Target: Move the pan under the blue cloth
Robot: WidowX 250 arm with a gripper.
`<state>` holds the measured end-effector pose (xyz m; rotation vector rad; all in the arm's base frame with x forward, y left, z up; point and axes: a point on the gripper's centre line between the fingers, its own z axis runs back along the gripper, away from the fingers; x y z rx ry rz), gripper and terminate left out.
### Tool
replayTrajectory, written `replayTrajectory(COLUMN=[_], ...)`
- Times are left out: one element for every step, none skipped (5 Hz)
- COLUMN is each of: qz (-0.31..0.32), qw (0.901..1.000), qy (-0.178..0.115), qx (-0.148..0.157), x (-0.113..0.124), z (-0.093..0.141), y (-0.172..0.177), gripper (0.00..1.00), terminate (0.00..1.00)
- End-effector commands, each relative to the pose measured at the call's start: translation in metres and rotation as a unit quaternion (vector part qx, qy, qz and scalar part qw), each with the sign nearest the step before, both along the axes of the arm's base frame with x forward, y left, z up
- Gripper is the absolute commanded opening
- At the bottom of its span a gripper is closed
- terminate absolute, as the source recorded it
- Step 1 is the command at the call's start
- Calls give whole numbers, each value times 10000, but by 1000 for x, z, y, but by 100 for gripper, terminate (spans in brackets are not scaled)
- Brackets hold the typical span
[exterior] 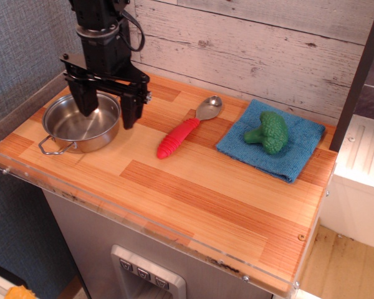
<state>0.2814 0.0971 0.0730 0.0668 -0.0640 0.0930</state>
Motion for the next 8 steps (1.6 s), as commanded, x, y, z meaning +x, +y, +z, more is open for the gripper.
replayTrajectory(qz=[88, 77, 122, 60, -14, -113, -174, -188], qw=[9999, 9999, 9997, 9996, 9997, 9996, 9994, 9995], qy=[38, 135, 204, 261, 243, 222, 265, 247], qx=[-65, -23, -3, -14, 45, 90, 100, 108], x=[18, 23, 24, 25, 24, 23, 21, 20], z=[-22, -31, -38, -43, -44, -43, -44, -41], y=[17, 25, 32, 30, 27, 23, 20, 17], gripper=[100, 100, 100, 100, 0, 0, 0, 0], terminate=[0, 0, 0, 0, 0, 0, 0, 0])
